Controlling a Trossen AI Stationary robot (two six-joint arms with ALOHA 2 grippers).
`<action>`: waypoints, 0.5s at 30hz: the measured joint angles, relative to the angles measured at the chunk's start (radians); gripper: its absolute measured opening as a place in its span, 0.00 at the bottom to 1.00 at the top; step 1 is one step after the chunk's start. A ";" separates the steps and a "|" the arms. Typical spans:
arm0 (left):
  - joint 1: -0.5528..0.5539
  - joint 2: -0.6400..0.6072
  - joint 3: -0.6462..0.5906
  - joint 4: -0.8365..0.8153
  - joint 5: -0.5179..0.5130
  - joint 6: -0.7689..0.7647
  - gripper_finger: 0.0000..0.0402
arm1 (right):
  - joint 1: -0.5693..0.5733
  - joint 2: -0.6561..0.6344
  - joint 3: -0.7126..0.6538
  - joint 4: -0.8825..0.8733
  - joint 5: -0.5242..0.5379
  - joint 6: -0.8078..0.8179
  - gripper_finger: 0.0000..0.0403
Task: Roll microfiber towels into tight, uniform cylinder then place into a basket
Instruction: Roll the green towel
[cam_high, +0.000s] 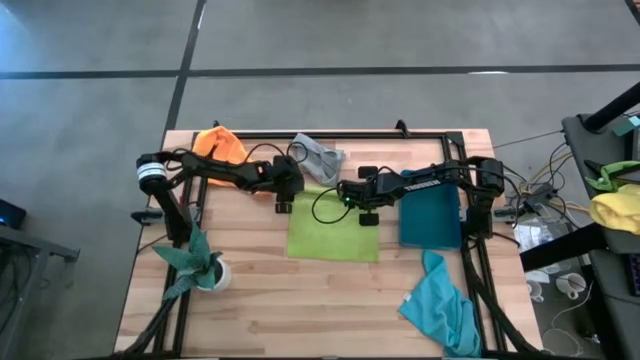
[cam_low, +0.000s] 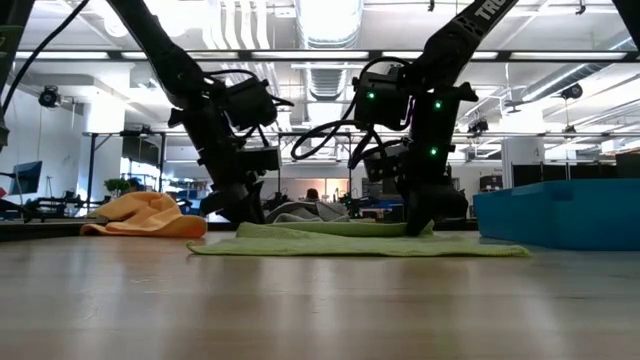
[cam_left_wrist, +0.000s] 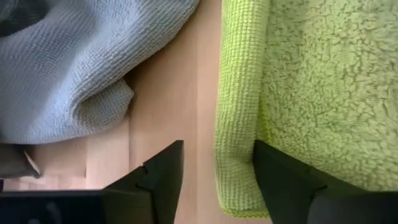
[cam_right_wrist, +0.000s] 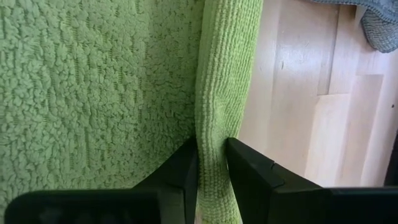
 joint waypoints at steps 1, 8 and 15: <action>0.000 0.000 0.000 -0.002 0.000 0.010 0.45 | 0.000 0.000 0.000 0.000 -0.004 0.001 0.19; -0.002 0.001 0.008 -0.034 0.019 0.108 0.16 | 0.000 -0.003 -0.001 0.003 -0.006 0.000 0.19; 0.000 -0.025 0.067 -0.065 -0.036 0.133 0.02 | 0.000 -0.024 -0.003 -0.001 -0.018 -0.001 0.20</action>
